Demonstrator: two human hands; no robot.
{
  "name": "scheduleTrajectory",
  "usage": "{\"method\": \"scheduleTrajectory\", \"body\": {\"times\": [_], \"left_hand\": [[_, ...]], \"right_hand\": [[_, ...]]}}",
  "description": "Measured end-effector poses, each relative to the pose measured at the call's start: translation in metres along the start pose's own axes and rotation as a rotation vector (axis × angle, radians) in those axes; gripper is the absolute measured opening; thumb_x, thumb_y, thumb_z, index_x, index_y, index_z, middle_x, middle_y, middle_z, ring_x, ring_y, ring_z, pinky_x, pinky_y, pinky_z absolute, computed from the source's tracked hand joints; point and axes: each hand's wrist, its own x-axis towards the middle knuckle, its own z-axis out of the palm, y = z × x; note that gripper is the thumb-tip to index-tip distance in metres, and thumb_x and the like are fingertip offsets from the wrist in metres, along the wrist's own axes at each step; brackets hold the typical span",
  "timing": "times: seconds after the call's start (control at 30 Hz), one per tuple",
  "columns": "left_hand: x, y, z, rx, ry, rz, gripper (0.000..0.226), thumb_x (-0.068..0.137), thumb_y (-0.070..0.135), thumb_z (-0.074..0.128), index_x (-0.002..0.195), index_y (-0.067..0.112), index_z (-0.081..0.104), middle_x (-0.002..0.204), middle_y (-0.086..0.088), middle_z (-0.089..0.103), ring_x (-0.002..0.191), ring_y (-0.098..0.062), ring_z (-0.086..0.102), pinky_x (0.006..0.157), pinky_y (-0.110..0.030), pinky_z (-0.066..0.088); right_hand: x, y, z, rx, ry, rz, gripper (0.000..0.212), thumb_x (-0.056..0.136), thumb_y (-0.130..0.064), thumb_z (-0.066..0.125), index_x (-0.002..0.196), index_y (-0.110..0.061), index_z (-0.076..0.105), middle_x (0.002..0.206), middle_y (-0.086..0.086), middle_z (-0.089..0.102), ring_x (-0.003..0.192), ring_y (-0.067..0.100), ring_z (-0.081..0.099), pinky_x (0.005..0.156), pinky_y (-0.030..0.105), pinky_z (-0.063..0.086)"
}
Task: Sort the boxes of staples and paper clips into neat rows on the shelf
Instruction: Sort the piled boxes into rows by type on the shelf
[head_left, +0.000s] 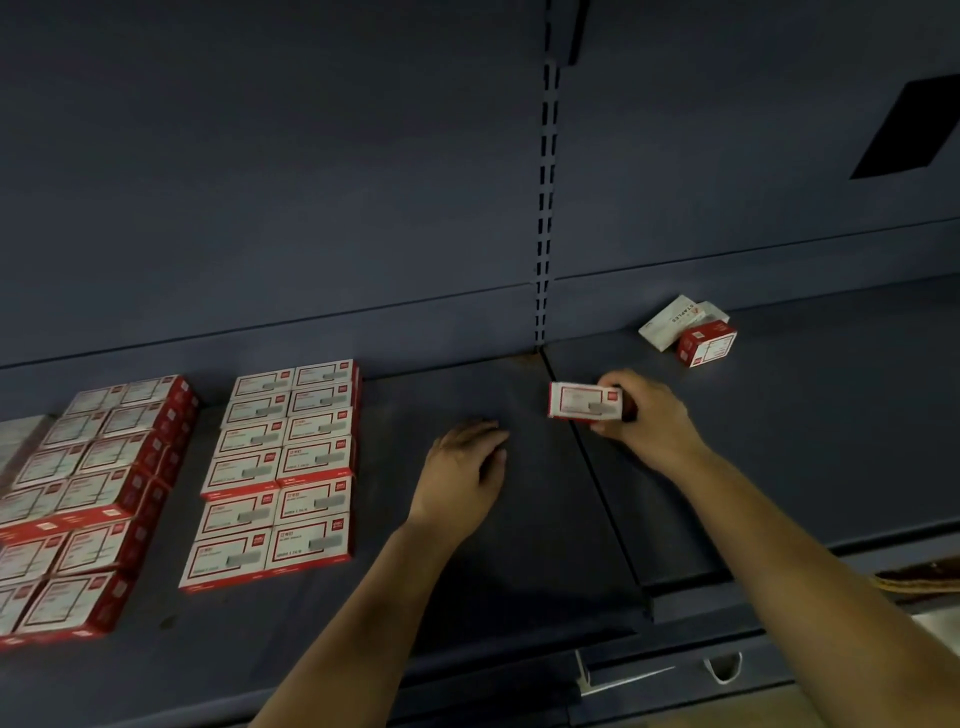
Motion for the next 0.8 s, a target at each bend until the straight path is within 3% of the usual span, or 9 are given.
{"method": "scheduleTrajectory", "body": {"times": [0.07,0.17,0.23,0.3,0.4,0.57,0.8], "left_hand": [[0.000,0.003,-0.006,-0.152,0.016,-0.082,0.027,0.094,0.016,0.052,0.119,0.012,0.062,0.121,-0.003,0.061,0.113,-0.015,0.054,0.094,-0.015,0.033],[-0.003,0.015,-0.021,-0.644,0.036,-0.393,0.024,0.095,0.018,0.050,0.117,0.018,0.061,0.109,0.004,0.066,0.103,-0.003,0.060,0.084,-0.007,0.041],[-0.008,0.022,-0.030,-0.952,0.063,-0.526,0.021,0.094,0.016,0.051,0.110,0.017,0.064,0.102,-0.002,0.070,0.097,-0.008,0.065,0.084,-0.015,0.047],[-0.015,0.025,-0.038,-1.124,0.014,-0.573,0.020,0.093,0.018,0.050,0.105,0.015,0.066,0.102,-0.008,0.071,0.098,-0.017,0.066,0.088,-0.028,0.050],[-0.028,0.026,-0.049,-1.238,-0.058,-0.566,0.024,0.085,0.023,0.054,0.102,0.011,0.066,0.101,-0.010,0.071,0.097,-0.023,0.067,0.086,-0.033,0.053],[-0.043,0.019,-0.067,-1.316,0.024,-0.641,0.027,0.074,0.016,0.060,0.098,0.007,0.067,0.095,-0.010,0.072,0.089,-0.022,0.069,0.079,-0.029,0.056],[-0.062,-0.006,-0.115,-1.412,0.001,-0.677,0.019,0.068,0.008,0.061,0.085,0.003,0.066,0.080,-0.007,0.072,0.074,-0.016,0.070,0.067,-0.025,0.057]], "right_hand": [[-0.013,-0.007,0.008,0.028,0.019,-0.063,0.042,0.070,-0.016,0.078,0.106,-0.021,0.058,0.102,-0.005,0.061,0.102,0.020,0.053,0.090,0.037,0.043],[-0.033,-0.023,0.016,0.077,0.066,-0.135,0.043,0.069,-0.015,0.079,0.107,-0.019,0.060,0.101,-0.006,0.058,0.100,0.015,0.048,0.082,0.016,0.035],[-0.046,-0.034,0.021,0.109,0.109,-0.143,0.045,0.067,-0.015,0.081,0.107,-0.019,0.061,0.101,-0.005,0.051,0.099,0.012,0.041,0.078,0.004,0.028],[-0.057,-0.043,0.026,0.152,0.134,-0.152,0.047,0.065,-0.012,0.082,0.107,-0.018,0.062,0.103,-0.003,0.047,0.099,0.010,0.039,0.078,0.002,0.027],[-0.067,-0.056,0.033,0.208,0.142,-0.209,0.047,0.063,-0.007,0.082,0.105,-0.015,0.062,0.103,-0.003,0.049,0.094,0.006,0.047,0.078,0.004,0.035],[-0.078,-0.082,0.041,0.305,0.091,-0.231,0.048,0.066,-0.005,0.080,0.105,-0.022,0.059,0.103,-0.006,0.057,0.096,-0.016,0.048,0.077,0.000,0.035],[-0.090,-0.128,0.052,0.381,0.031,-0.287,0.053,0.064,-0.003,0.081,0.107,-0.025,0.060,0.105,-0.002,0.063,0.096,0.007,0.062,0.078,0.015,0.050]]}}
